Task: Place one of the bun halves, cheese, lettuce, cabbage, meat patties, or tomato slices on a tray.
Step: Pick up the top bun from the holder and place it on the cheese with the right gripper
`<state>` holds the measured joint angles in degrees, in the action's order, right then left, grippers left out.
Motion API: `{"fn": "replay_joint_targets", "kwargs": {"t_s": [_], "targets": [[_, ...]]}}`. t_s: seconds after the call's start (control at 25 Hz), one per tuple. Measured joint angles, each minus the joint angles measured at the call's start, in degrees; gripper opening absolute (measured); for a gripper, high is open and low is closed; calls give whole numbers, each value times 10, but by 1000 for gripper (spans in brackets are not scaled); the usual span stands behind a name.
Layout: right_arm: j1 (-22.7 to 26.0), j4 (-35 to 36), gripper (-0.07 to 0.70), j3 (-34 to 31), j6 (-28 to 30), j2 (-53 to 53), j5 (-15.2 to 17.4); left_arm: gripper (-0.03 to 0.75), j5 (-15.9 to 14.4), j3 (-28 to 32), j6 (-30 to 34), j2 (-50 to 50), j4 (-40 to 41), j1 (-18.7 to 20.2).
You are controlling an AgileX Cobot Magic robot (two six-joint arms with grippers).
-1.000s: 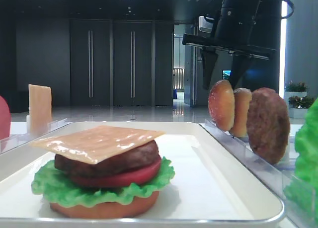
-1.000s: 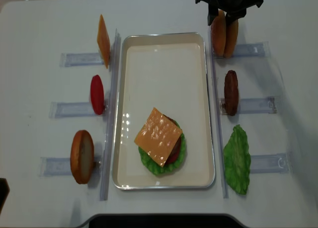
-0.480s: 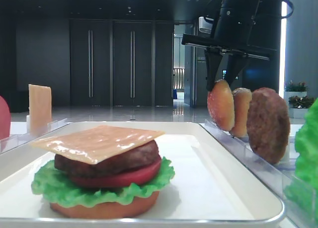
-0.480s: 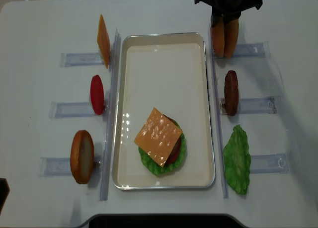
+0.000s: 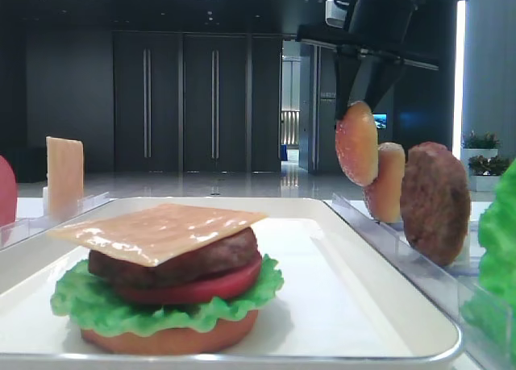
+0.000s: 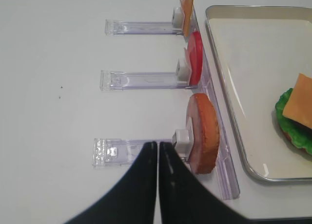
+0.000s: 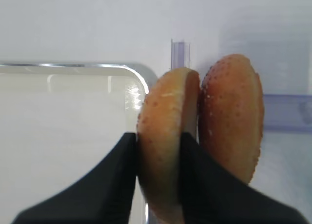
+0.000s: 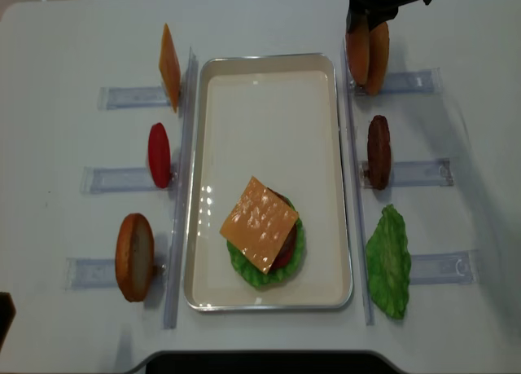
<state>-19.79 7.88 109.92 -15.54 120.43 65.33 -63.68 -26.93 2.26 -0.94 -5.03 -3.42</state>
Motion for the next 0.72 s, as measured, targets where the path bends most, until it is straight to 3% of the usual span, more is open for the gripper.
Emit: {"fn": "replay_joint_targets", "kwargs": {"t_s": [0.44, 0.72], "targets": [[0, 38, 191, 19, -1, -33, 43, 0, 0, 0, 0, 0, 0, 0], [-2, 80, 190, 19, 26, -56, 47, 0, 0, 0, 0, 0, 0, 0]]}}
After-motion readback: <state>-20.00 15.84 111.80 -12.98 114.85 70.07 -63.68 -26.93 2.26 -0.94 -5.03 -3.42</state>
